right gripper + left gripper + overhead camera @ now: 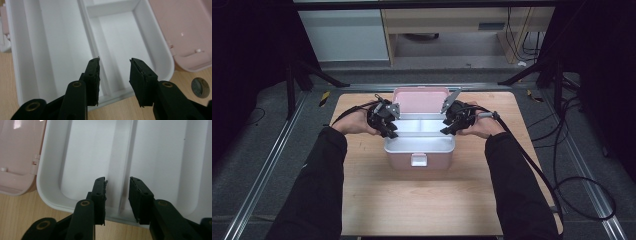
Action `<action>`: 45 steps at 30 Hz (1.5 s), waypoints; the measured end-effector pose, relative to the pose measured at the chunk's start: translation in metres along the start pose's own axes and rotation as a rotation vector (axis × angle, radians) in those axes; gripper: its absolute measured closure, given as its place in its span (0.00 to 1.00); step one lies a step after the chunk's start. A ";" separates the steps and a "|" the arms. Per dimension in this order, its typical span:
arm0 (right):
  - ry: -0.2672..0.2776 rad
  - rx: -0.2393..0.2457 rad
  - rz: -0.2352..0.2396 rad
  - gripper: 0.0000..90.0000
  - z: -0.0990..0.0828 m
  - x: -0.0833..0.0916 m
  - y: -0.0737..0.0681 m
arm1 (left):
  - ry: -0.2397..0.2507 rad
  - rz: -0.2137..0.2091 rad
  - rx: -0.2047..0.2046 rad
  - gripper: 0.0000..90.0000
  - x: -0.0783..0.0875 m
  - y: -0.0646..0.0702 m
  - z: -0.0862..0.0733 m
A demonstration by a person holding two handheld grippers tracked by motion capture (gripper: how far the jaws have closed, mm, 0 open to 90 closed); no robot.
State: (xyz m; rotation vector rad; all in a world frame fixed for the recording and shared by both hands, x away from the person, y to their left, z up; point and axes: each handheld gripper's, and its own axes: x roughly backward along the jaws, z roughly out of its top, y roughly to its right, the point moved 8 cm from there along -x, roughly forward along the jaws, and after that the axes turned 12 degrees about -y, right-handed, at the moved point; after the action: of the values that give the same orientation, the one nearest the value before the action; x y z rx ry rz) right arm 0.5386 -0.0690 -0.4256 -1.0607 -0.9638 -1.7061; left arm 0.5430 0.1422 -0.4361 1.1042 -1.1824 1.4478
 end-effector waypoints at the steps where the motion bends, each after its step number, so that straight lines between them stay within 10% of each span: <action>1: -0.015 0.002 0.001 0.68 -0.001 -0.002 -0.001 | 0.001 -0.005 -0.001 0.77 -0.001 0.001 0.000; 21: -0.165 0.088 0.068 0.91 -0.001 -0.015 -0.005 | -0.043 -0.054 -0.054 0.95 -0.001 0.002 0.002; 45: -0.165 0.155 0.070 0.98 0.002 0.005 -0.008 | -0.072 -0.012 -0.079 0.97 0.025 0.005 0.009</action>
State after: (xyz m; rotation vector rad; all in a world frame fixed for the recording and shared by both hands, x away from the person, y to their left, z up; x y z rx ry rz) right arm 0.5303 -0.0664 -0.4213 -1.1313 -1.1311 -1.4798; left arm 0.5351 0.1360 -0.4112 1.1140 -1.2708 1.3507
